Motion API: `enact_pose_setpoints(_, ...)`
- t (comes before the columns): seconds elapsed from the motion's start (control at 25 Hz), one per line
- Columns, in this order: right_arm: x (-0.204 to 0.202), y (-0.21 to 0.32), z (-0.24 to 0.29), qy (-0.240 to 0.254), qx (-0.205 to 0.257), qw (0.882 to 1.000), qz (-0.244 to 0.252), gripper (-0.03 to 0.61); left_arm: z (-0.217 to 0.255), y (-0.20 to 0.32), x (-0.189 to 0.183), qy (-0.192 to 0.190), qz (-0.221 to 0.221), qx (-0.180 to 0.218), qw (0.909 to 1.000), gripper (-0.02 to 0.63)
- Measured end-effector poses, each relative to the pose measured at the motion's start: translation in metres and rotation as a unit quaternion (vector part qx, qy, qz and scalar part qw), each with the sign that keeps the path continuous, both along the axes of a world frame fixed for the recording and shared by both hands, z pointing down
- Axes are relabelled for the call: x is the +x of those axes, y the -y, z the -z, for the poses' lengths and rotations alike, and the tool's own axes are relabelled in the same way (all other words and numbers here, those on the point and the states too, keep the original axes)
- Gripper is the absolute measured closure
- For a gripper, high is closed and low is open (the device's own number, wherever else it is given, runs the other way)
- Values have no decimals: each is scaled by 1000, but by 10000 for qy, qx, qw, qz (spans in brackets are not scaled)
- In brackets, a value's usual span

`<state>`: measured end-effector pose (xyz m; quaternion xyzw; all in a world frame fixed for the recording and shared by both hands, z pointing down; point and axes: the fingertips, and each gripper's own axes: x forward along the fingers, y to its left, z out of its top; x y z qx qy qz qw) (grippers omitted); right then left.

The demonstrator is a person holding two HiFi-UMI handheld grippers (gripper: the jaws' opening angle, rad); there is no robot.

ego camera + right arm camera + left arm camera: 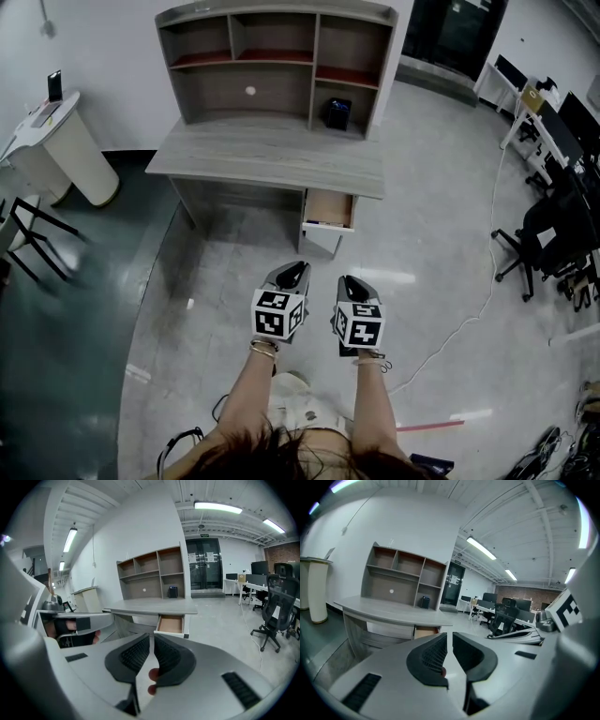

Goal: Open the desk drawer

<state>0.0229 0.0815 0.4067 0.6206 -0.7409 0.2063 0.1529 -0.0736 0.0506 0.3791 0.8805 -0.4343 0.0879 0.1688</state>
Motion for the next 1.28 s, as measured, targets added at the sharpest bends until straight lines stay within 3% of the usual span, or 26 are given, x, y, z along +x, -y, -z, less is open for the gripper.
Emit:
enact_pose_setpoints(0.64,35,-36,35,-294,225,9979,523,545,35,-35,22,-289,584,154,9978,574)
enact_pose_setpoints(1.12,66,-59,71,56,593,9974,417,549,59,-77,51,-160,259,295,9991,581)
enact_pose_setpoints(1.28,64,-67,85,276,776,9953,506,551,77,-84,49,-558,259,259,9978,581)
